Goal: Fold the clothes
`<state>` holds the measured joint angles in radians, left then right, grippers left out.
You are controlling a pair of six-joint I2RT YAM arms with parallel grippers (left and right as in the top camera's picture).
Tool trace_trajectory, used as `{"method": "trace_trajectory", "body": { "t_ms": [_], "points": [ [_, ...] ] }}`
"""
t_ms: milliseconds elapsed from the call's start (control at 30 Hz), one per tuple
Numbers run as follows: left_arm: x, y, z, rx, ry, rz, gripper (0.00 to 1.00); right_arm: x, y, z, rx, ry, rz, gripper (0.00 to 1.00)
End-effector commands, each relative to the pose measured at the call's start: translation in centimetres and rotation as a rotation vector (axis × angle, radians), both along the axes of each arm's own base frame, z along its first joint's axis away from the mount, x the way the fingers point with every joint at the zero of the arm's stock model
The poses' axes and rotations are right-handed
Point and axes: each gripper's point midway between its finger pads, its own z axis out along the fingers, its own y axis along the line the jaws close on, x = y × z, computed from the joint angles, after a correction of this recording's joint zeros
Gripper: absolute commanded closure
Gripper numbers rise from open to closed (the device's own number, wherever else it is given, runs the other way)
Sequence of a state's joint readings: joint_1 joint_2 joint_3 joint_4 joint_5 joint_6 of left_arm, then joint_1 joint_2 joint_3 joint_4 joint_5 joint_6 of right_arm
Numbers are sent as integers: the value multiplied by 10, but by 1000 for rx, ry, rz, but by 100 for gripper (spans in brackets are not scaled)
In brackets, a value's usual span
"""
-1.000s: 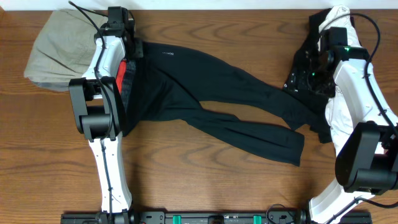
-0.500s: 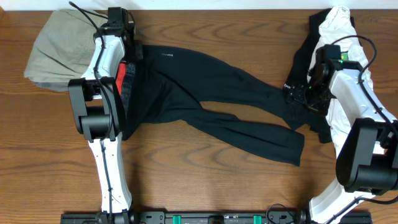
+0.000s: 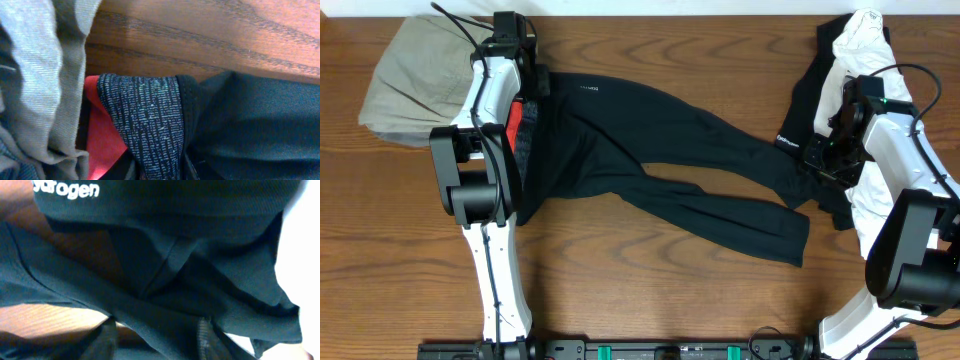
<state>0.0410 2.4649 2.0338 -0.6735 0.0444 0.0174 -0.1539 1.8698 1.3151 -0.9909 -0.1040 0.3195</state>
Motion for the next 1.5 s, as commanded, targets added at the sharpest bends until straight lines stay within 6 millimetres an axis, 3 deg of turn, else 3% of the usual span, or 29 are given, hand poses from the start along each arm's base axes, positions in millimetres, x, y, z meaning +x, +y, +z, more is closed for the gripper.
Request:
{"method": "trace_trajectory", "body": {
  "t_ms": [0,167,300,500,700,833,933,1133,1467],
  "points": [
    [-16,-3,-21,-10,75,17,75,-4,1,-4,10,6,4,64],
    [-17,-3,-22,-10,83,17,75,-12,3,-14,12,23,4,99],
    [-19,-3,-22,-10,88,17,75,-6,4,-14,17,-7,28,99],
    [-19,-3,-23,-10,90,17,75,59,12,19,65,-279,149,99],
    [-19,-3,-23,-10,90,17,75,138,2,89,-4,-604,196,99],
    [-19,-3,-23,-9,89,17,75,169,-5,125,-56,-759,199,99],
    [-19,-3,-23,-9,89,17,75,181,-12,136,-107,-819,196,99],
    [-19,0,-22,-9,88,24,75,185,-27,121,-180,-789,183,99],
    [-19,4,-22,-10,88,30,75,190,-31,51,-155,-669,187,99]
  ]
}}
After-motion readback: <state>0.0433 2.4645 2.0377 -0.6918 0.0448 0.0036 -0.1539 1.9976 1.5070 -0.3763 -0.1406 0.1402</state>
